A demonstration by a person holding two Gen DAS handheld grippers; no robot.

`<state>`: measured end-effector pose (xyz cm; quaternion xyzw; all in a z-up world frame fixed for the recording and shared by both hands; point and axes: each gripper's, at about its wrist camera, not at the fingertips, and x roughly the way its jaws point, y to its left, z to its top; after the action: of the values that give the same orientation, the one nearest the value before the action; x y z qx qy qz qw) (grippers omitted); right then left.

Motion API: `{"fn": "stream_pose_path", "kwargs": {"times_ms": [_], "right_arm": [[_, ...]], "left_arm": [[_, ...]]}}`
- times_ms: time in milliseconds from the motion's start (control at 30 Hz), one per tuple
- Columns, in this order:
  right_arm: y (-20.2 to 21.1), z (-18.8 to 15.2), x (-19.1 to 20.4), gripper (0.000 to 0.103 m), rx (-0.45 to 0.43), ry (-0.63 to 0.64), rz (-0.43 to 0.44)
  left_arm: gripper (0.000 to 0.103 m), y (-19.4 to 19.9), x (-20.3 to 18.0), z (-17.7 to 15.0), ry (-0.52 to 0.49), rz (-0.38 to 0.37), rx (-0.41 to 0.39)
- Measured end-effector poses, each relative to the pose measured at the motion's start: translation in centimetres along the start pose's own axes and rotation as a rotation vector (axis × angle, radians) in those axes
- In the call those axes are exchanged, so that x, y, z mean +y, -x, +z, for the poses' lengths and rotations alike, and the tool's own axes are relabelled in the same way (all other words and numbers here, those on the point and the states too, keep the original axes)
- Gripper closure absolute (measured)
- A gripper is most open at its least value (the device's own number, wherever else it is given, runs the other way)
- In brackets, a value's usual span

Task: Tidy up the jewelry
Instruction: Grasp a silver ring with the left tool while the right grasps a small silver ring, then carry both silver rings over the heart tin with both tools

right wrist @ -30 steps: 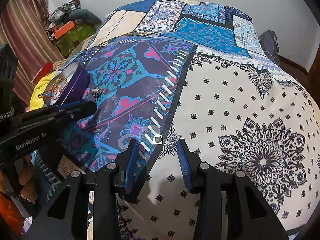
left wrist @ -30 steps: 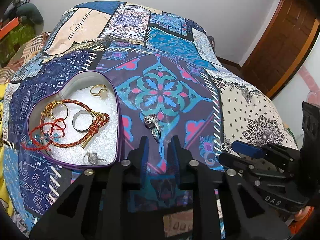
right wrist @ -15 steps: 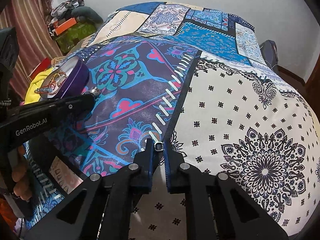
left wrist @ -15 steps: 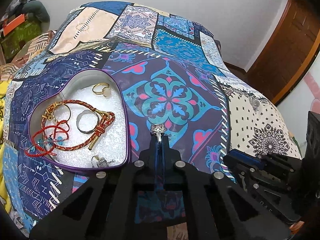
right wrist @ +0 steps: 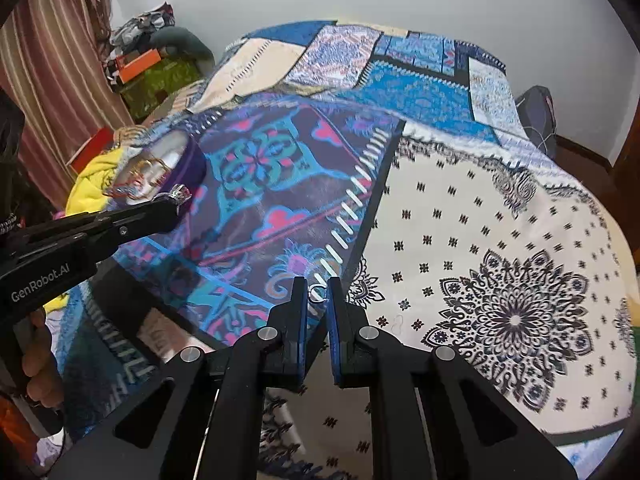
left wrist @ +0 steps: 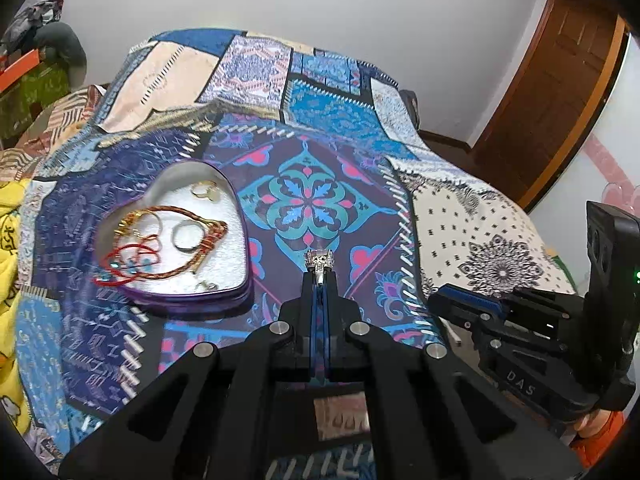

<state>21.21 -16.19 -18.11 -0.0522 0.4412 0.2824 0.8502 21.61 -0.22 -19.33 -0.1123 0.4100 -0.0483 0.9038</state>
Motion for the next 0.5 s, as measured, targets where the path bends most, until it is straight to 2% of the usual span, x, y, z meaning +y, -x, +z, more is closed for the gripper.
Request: {"fn": "stream_pose_path", "kwargs": {"times_ms": [267,500], "right_arm": [[3.6,1.9,1.1,0.095,-0.105,0.014,-0.011],[6.0,4.5,2.3,0.095,-0.195,0.042,-0.028]], "left_arm": [[0.102,4.6,0.9,0.8,0.007,-0.006,-0.086],[0.102,8.1,2.3,1.9,0.000,0.023,-0.168]]}}
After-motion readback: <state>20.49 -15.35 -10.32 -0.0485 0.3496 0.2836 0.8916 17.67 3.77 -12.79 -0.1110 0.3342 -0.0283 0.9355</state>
